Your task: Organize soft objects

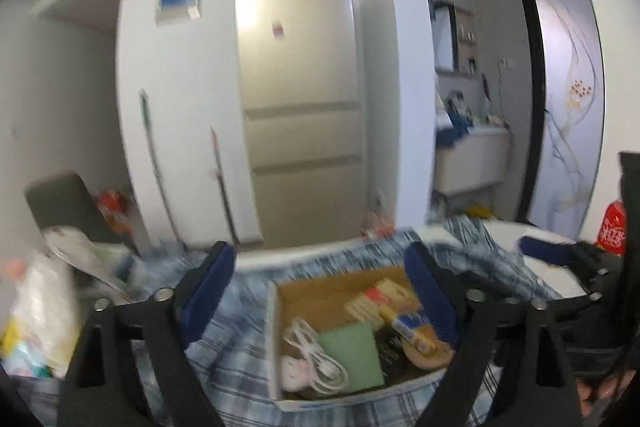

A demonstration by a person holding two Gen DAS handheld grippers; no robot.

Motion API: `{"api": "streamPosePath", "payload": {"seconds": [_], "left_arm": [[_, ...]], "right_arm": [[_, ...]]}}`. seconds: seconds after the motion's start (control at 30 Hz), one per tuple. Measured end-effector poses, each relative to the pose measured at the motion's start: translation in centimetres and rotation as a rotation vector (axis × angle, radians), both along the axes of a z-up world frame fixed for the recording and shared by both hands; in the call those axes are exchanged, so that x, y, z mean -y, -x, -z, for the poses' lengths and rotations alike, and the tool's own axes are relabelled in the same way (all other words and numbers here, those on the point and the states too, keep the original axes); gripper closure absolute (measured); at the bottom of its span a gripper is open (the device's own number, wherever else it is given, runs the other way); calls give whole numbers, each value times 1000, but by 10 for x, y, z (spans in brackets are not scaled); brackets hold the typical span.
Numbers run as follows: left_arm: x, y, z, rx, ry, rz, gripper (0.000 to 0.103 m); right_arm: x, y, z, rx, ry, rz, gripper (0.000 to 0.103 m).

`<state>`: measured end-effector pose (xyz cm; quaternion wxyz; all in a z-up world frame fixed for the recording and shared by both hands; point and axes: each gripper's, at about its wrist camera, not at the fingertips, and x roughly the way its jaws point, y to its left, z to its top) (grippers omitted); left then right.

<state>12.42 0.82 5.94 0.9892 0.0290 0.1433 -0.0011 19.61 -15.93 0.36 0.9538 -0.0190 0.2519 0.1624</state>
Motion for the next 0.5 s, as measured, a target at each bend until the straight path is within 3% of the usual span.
{"api": "streamPosePath", "payload": {"seconds": [0.1,0.3,0.5], "left_arm": [[-4,34,-17,98,18,-11,0],[-7,94,-32,184,52,30,0],[-4,135,-22,221,53,49,0]], "right_arm": [[11,27,-26,97,-15,24,2],[22,83,-65,273,15,21,0],[36,133,-70,367,-15,35,0]]}}
